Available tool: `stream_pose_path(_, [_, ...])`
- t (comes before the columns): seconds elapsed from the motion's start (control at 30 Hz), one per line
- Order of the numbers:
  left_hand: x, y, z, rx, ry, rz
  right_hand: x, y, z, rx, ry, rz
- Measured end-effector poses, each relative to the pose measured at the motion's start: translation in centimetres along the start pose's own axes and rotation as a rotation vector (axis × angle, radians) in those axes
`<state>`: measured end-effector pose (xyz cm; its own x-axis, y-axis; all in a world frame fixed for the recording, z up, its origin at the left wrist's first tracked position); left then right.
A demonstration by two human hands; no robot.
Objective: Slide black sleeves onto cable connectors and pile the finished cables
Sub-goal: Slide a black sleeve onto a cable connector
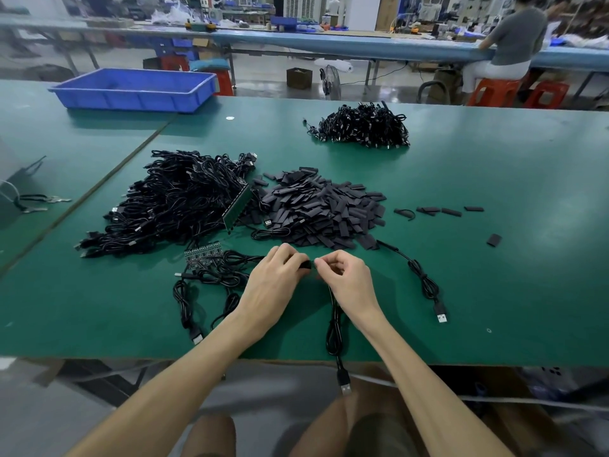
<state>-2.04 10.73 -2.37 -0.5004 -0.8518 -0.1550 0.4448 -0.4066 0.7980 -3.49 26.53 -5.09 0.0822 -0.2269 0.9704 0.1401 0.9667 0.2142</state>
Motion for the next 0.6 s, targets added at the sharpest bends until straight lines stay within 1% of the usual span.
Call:
stream_pose_path(0.43, [0.45, -0.51, -0.33, 0.021, -0.049, -0.017, 0.19, 0.05, -0.31, 0.067, -0.005, 0.089])
stream_pose_path(0.6, [0.68, -0.94, -0.4, 0.04, -0.029, -0.051, 0.27, -0.07, -0.29, 0.075, -0.007, 0.099])
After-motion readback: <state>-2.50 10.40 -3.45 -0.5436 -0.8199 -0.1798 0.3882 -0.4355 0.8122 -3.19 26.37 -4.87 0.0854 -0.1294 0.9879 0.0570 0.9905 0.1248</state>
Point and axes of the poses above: each hand's wrist, its own z-axis towards the middle knuckle, its own y-axis out of the back of the hand, x = y × z, the point moved 4 cm from there along z, towards the middle knuckle, and after that the axes turned 8 degrees about z, right-handed, at the moved point
